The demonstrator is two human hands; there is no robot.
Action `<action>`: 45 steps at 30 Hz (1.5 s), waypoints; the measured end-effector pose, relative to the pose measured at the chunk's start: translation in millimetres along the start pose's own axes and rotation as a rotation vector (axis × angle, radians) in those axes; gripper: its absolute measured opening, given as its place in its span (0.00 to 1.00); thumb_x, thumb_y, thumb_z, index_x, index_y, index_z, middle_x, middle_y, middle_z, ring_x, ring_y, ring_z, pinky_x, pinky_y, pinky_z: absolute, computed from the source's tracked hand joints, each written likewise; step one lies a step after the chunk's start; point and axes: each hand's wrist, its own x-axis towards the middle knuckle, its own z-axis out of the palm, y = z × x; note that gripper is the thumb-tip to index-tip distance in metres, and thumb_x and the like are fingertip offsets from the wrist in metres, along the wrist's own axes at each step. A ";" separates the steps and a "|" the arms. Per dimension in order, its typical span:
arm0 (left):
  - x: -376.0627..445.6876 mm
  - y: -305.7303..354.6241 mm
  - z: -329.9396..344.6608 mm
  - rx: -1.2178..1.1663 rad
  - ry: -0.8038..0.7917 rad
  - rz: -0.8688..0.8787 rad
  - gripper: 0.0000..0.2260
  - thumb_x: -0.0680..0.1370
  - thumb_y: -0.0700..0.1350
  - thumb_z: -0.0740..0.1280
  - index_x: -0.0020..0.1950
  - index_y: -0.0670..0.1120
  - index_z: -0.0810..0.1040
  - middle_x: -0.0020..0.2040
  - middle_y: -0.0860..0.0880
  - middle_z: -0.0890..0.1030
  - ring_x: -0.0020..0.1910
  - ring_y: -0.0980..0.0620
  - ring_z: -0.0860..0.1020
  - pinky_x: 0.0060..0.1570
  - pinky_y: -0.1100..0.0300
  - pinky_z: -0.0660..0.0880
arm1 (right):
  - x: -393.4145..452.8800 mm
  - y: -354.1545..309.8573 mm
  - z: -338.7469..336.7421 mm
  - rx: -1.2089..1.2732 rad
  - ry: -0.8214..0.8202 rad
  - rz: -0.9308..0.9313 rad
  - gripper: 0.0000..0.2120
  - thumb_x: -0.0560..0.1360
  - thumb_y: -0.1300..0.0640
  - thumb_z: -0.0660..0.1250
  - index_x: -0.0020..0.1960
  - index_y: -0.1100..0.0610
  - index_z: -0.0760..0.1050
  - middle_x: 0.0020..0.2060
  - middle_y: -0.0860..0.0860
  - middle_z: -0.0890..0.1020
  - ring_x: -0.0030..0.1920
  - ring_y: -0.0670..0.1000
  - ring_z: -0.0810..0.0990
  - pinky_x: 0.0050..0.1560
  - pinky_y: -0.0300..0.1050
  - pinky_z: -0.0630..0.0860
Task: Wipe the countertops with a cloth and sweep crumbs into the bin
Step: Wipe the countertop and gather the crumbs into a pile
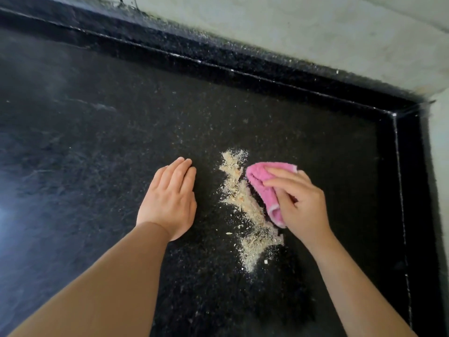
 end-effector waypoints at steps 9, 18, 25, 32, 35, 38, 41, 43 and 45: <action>-0.6 -0.5 2.3 0.004 0.048 0.010 0.22 0.73 0.44 0.53 0.57 0.31 0.75 0.57 0.34 0.77 0.60 0.42 0.64 0.60 0.48 0.60 | 110.2 4.1 39.8 -0.001 -0.349 0.003 0.14 0.73 0.73 0.59 0.44 0.63 0.82 0.52 0.55 0.82 0.59 0.52 0.74 0.58 0.15 0.45; -1.5 -1.1 3.9 -0.003 0.049 0.007 0.22 0.72 0.43 0.53 0.58 0.31 0.74 0.58 0.34 0.76 0.61 0.42 0.64 0.61 0.49 0.59 | 27.8 13.8 13.7 0.076 -0.709 -0.125 0.13 0.71 0.70 0.60 0.39 0.61 0.83 0.46 0.42 0.79 0.58 0.40 0.71 0.67 0.24 0.50; -1.5 -1.0 4.7 0.014 0.055 0.006 0.22 0.72 0.44 0.53 0.58 0.31 0.73 0.58 0.34 0.76 0.61 0.42 0.64 0.61 0.49 0.59 | 25.4 9.7 -27.1 0.232 -0.514 -0.133 0.11 0.69 0.58 0.57 0.43 0.53 0.79 0.47 0.36 0.78 0.49 0.29 0.75 0.68 0.38 0.61; -1.3 1.0 4.1 0.015 0.065 0.000 0.22 0.73 0.44 0.52 0.57 0.30 0.73 0.57 0.33 0.76 0.61 0.42 0.63 0.61 0.49 0.59 | 56.8 25.5 -6.6 0.013 -0.327 -0.094 0.14 0.70 0.68 0.57 0.41 0.61 0.82 0.48 0.53 0.83 0.50 0.47 0.79 0.67 0.37 0.58; -1.1 1.8 3.7 0.013 0.074 0.000 0.22 0.73 0.43 0.52 0.57 0.30 0.73 0.57 0.33 0.76 0.61 0.42 0.63 0.61 0.50 0.59 | 44.2 35.1 8.6 -0.255 -0.427 -0.112 0.13 0.71 0.58 0.58 0.47 0.56 0.81 0.58 0.49 0.78 0.64 0.61 0.66 0.60 0.59 0.61; -1.4 1.1 4.3 0.027 0.073 0.002 0.22 0.73 0.43 0.52 0.57 0.30 0.73 0.58 0.33 0.75 0.61 0.42 0.63 0.61 0.50 0.59 | 30.3 45.8 8.0 -0.271 -0.438 -0.199 0.19 0.70 0.47 0.58 0.55 0.53 0.78 0.65 0.43 0.70 0.67 0.56 0.56 0.59 0.61 0.59; -1.4 0.8 5.1 0.035 0.070 0.006 0.22 0.73 0.43 0.53 0.58 0.30 0.73 0.57 0.34 0.76 0.61 0.41 0.65 0.61 0.50 0.59 | 28.0 53.9 9.5 -0.175 -0.381 -0.190 0.20 0.70 0.48 0.57 0.56 0.54 0.78 0.63 0.42 0.69 0.62 0.53 0.58 0.59 0.64 0.62; -1.6 1.8 4.8 0.042 0.067 0.006 0.21 0.73 0.43 0.53 0.57 0.31 0.73 0.57 0.34 0.76 0.61 0.41 0.65 0.61 0.50 0.59 | 24.3 54.2 17.1 -0.170 -0.276 -0.215 0.15 0.71 0.55 0.58 0.51 0.57 0.80 0.59 0.51 0.77 0.56 0.54 0.64 0.51 0.63 0.71; -1.8 2.1 3.9 0.048 0.065 0.005 0.22 0.73 0.43 0.52 0.57 0.31 0.73 0.57 0.34 0.76 0.61 0.42 0.64 0.61 0.50 0.58 | 20.4 51.2 23.6 -0.151 -0.163 -0.245 0.12 0.71 0.62 0.59 0.45 0.60 0.81 0.53 0.55 0.81 0.49 0.59 0.72 0.45 0.57 0.76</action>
